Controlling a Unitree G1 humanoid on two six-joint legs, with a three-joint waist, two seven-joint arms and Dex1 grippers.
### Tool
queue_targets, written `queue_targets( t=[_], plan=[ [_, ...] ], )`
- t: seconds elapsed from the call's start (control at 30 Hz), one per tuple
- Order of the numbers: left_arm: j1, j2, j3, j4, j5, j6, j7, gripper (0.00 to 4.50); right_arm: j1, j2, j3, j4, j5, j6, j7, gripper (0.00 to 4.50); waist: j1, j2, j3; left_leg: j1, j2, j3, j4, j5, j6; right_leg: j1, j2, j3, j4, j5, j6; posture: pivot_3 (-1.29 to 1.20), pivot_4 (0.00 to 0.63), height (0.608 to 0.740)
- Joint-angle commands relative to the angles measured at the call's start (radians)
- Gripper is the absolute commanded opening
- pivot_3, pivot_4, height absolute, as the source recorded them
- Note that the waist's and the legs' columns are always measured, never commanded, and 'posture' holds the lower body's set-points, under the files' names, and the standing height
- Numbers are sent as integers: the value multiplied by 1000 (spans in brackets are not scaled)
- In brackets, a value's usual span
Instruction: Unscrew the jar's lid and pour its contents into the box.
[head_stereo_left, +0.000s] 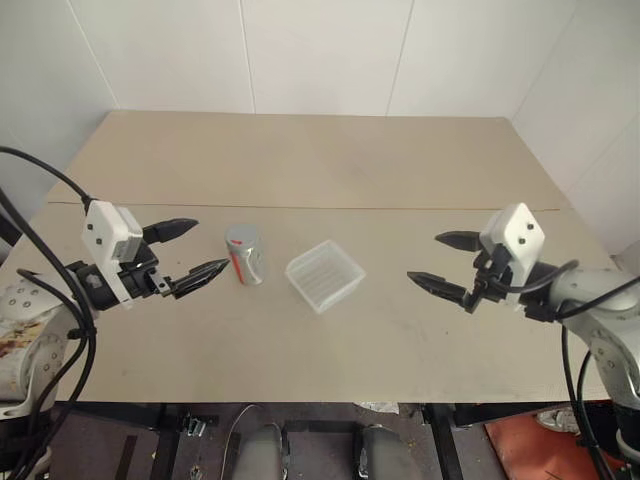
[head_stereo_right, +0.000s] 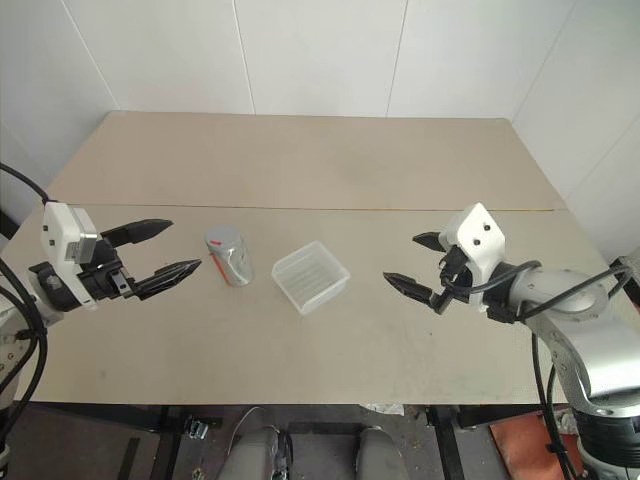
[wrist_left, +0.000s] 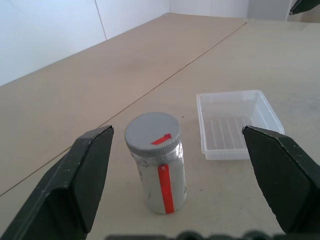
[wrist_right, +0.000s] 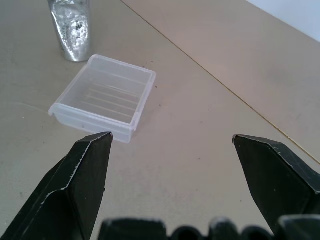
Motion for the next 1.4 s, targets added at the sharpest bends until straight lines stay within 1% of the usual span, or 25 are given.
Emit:
queue_targets(
  t=[0.03,0.1,0.2,0.3,0.4,0.5,0.6,0.77,0.9,1.1,1.2,1.33,1.4],
  plan=[
    [8,8,35,-27,-14,-11,1,4477,-20,-9,-21,-21,28,18,1,4500,0,0,0,0,0,0,0,0,0,0,0,0,0,0,0,0,150,740],
    [26,0,42,-37,-4,-17,17,4477,-32,-20,-2,-13,32,12,29,4500,-1,0,0,0,0,0,0,0,0,0,0,0,0,0,0,0,150,740],
    [71,-14,90,-59,-30,-12,31,4477,-73,-33,23,15,32,-10,78,4500,-6,0,0,0,1,-1,0,0,0,-1,0,1,0,0,0,0,150,740],
    [141,-27,114,-94,-7,-23,57,4477,-146,-46,56,77,11,-37,126,4500,-7,0,0,1,1,-2,0,0,0,-1,0,1,0,0,0,0,150,740],
    [209,-62,107,-151,9,-32,94,4477,-209,-54,98,125,-4,-70,182,4500,-8,0,0,1,1,-1,0,0,0,-1,0,2,0,0,0,0,150,740],
    [230,-128,58,-176,36,-49,150,4477,-262,-41,121,159,15,-81,239,4500,-3,0,0,1,1,-1,0,0,0,-1,0,2,0,0,-1,0,150,740],
    [208,-191,-9,-144,98,-80,210,4477,-299,-31,150,186,12,-85,273,4500,3,0,0,2,1,-1,0,0,0,1,0,2,0,0,-1,0,150,740],
    [130,-258,-41,-13,143,-141,250,4477,-317,-9,184,178,-6,-97,279,4500,2,0,0,1,1,-1,0,0,0,0,1,1,0,1,-2,0,150,740],
    [100,-270,-74,57,169,-185,231,4477,-320,3,185,163,-6,-98,270,4500,2,0,0,1,1,-1,0,0,0,0,0,2,-1,1,-2,0,150,740],
    [60,-298,-152,110,195,-221,218,4477,-311,10,175,139,-18,-101,254,4500,2,0,0,1,1,0,0,0,0,0,1,1,0,1,-2,0,150,740],
    [37,-313,-177,140,225,-244,234,4477,-303,10,168,125,-16,-100,251,4500,2,0,0,1,1,-1,0,0,0,0,1,1,0,1,-2,0,150,740],
    [0,-355,-232,191,305,-308,275,4477,-298,6,164,116,-18,-102,248,4500,2,0,0,1,1,-1,0,0,0,1,1,1,0,1,-2,0,150,740],
    [-16,-384,-241,216,332,-332,310,4477,-298,2,163,112,-22,-105,246,4500,2,0,0,1,1,-1,0,0,0,1,0,1,0,1,-2,0,150,740]
  ],
)
